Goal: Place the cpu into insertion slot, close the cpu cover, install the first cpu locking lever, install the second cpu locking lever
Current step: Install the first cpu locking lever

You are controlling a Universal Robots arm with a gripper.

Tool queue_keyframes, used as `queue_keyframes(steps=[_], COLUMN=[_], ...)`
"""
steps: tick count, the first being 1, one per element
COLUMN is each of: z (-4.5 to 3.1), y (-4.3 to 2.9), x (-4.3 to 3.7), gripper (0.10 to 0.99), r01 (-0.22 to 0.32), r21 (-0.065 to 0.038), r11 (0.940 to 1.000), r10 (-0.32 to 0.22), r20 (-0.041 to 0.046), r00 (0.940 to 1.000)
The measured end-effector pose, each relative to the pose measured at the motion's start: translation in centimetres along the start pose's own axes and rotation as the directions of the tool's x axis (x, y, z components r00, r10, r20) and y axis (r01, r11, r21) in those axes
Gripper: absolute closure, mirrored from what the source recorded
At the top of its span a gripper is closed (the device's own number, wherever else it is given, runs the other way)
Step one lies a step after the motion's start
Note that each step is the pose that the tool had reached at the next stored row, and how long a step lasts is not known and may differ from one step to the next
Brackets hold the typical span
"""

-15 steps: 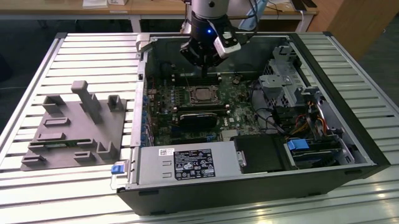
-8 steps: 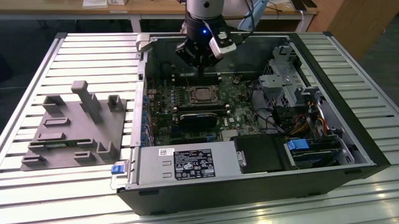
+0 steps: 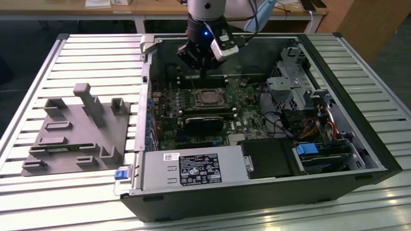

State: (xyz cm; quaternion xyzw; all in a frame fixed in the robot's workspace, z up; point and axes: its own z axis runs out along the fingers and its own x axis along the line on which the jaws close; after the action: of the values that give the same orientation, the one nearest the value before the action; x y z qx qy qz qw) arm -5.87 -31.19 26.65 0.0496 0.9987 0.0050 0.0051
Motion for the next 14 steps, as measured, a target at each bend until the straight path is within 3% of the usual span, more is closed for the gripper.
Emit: queue_keyframes(steps=[14], z=[0.32], y=[-0.26], x=[2.56], gripper=[0.98], r01=[0.0], r21=[0.0], r11=[1.0], r10=[0.0], r20=[0.0022], r00=[1.0])
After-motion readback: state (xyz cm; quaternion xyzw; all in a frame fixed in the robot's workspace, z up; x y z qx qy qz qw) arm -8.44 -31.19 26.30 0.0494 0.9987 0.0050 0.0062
